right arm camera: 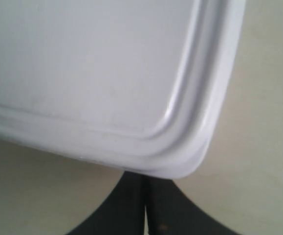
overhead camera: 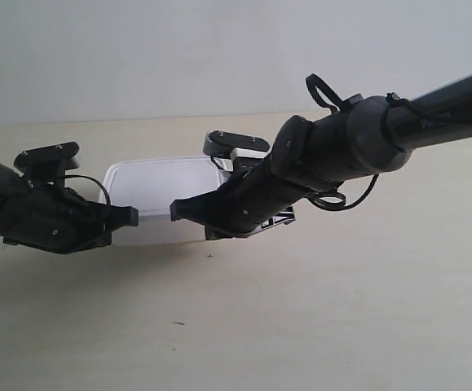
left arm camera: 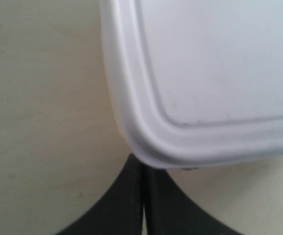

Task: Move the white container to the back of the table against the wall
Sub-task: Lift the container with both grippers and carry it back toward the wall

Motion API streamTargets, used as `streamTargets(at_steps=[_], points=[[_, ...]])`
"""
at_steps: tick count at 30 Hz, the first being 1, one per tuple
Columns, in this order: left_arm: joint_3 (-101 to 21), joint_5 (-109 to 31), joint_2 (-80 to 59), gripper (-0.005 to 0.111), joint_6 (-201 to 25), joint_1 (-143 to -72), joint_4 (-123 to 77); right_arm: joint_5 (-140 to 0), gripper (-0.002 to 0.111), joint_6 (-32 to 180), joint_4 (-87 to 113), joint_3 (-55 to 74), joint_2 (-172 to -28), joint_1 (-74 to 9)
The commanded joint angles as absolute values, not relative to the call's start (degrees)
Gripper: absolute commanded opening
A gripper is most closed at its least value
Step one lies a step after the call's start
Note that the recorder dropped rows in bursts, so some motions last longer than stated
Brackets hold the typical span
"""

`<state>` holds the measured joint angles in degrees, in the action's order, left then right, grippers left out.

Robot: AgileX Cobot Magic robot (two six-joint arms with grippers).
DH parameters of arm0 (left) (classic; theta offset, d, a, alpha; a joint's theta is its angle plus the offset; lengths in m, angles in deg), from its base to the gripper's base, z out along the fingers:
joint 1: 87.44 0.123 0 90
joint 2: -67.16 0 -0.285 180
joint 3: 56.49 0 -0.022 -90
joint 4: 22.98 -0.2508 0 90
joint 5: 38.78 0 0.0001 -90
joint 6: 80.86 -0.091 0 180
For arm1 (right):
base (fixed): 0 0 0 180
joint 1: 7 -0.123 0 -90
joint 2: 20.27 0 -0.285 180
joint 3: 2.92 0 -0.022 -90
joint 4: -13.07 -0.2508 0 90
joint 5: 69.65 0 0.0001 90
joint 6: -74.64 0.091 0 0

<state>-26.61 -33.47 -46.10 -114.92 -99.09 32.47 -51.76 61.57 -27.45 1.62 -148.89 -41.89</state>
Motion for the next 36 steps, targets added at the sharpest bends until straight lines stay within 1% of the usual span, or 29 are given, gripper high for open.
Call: streamTargets(at_steps=[1, 8, 21, 24, 28, 31, 36], points=[[-29.2, -34.3, -47.8, 0.0, -115.3, -99.5, 32.8, -53.7, 0.0, 60.9, -27.1, 1.2, -148.9, -40.7], [-30.6, -34.5, -49.1, 0.0, -115.3, -99.5, 32.8, -53.3, 0.0, 60.2, -27.0, 1.2, -148.9, -37.5], [-30.6, -36.1, -49.2, 0.0, -115.3, -99.5, 33.1, -54.6, 0.0, 58.1, -27.1, 1.0, -149.0, -37.2], [-30.6, -37.1, -49.3, 0.0, -115.3, -99.5, 33.1, -52.3, 0.0, 57.6, -26.8, -2.1, -150.7, -37.2], [-30.6, -38.4, -49.3, 0.0, -115.3, -99.5, 33.0, -48.4, 0.0, 58.2, -26.8, -9.3, -155.1, -37.2], [-30.7, -42.4, -49.3, 0.0, -115.3, -99.5, 32.8, -48.3, 0.0, 58.1, -26.8, -10.9, -156.3, -37.2], [-35.3, -41.4, -53.3, 0.0, -115.3, -99.5, 31.6, -47.7, 0.0, 58.2, -26.8, -13.8, -158.0, -37.2]])
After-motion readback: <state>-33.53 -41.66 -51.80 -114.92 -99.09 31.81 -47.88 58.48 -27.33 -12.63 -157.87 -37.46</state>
